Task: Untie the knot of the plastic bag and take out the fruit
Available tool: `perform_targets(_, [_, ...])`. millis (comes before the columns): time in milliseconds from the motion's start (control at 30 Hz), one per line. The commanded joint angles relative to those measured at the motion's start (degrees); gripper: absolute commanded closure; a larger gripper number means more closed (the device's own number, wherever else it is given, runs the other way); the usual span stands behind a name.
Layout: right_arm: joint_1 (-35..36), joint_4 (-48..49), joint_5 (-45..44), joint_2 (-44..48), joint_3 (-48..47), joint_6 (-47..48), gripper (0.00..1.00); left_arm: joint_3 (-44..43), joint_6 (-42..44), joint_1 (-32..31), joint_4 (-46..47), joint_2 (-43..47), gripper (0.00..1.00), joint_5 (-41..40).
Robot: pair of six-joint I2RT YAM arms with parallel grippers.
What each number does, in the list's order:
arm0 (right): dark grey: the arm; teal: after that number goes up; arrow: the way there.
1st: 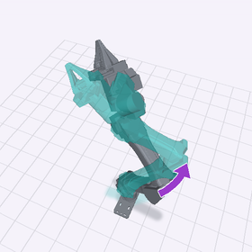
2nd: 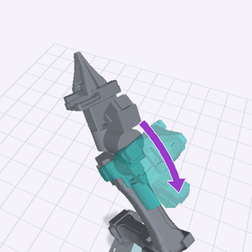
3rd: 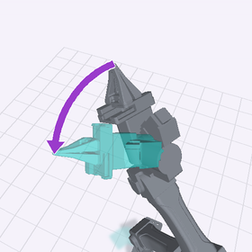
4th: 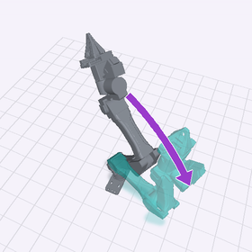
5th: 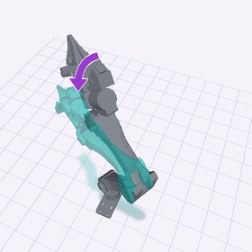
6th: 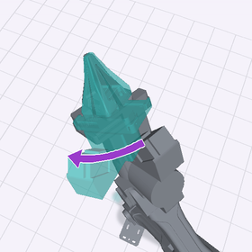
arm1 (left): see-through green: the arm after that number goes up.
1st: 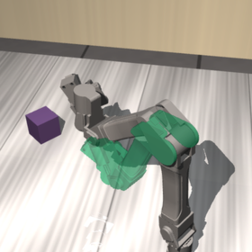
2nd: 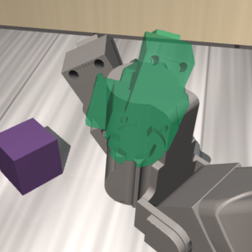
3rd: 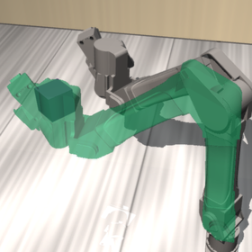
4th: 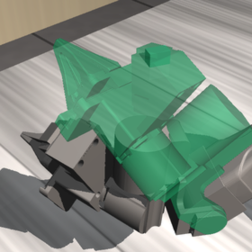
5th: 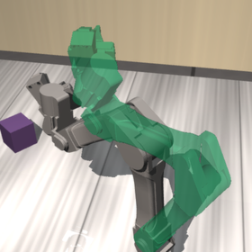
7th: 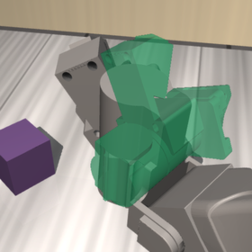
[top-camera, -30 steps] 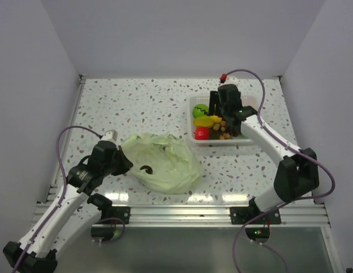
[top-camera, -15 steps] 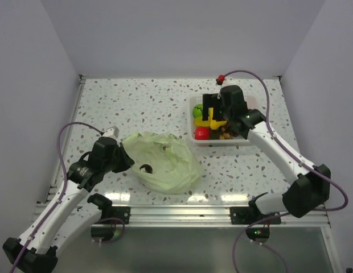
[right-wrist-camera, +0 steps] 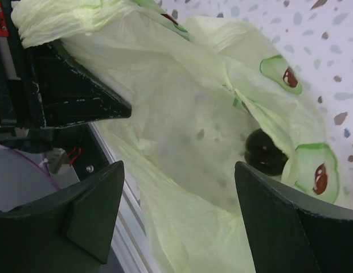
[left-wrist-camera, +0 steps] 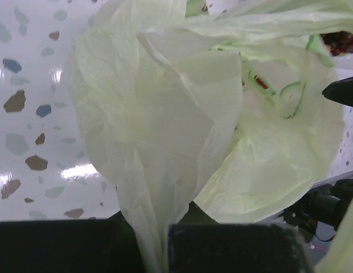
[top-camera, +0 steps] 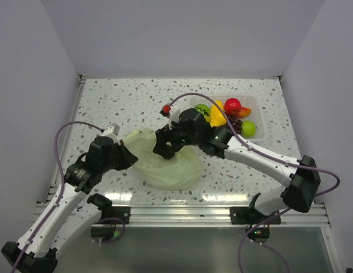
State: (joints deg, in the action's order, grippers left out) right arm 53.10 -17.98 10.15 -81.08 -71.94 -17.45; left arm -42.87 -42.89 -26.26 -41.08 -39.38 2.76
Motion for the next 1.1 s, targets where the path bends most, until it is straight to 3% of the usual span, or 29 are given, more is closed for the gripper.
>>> perform_targets(0, [3.0, 4.0, -0.7, -4.1, 1.4, -2.2, 0.19, 6.8, -2.5, 0.2, -1.1, 3.4, 1.00, 1.3])
perform_targets(133, [5.1, 2.9, -4.5, -9.4, 0.5, -1.6, 0.20, 11.8, -2.9, 0.2, 0.9, 3.9, 1.00, 1.5])
perform_targets(433, [6.4, -0.8, -18.7, -16.3, 0.1, 3.1, 0.21, 12.3, -0.8, 0.2, 6.9, -1.1, 1.00, 3.0])
perform_targets(700, [6.4, 0.9, -23.9, -24.4, -5.0, 4.4, 0.08, 12.9, -0.3, 0.2, 7.2, -1.2, 1.00, 3.8])
perform_targets(867, [6.3, 4.0, -25.3, -29.8, -7.3, 4.7, 0.07, 13.3, -0.4, 0.2, 6.5, -0.6, 1.00, 3.7])
perform_targets(1000, [6.3, 6.8, -25.8, -31.2, -6.8, 4.8, 0.16, 13.8, -0.7, 0.2, 6.1, 0.1, 1.00, 3.5])
perform_targets(1033, [6.3, 7.1, -25.7, -31.2, -6.6, 4.9, 0.30, 13.8, -0.9, 0.2, 6.0, 0.2, 1.00, 3.1])
perform_targets(1067, [6.3, 7.0, -25.4, -30.6, -6.5, 4.8, 0.38, 13.8, -0.9, 0.2, 5.8, 0.3, 1.00, 2.9])
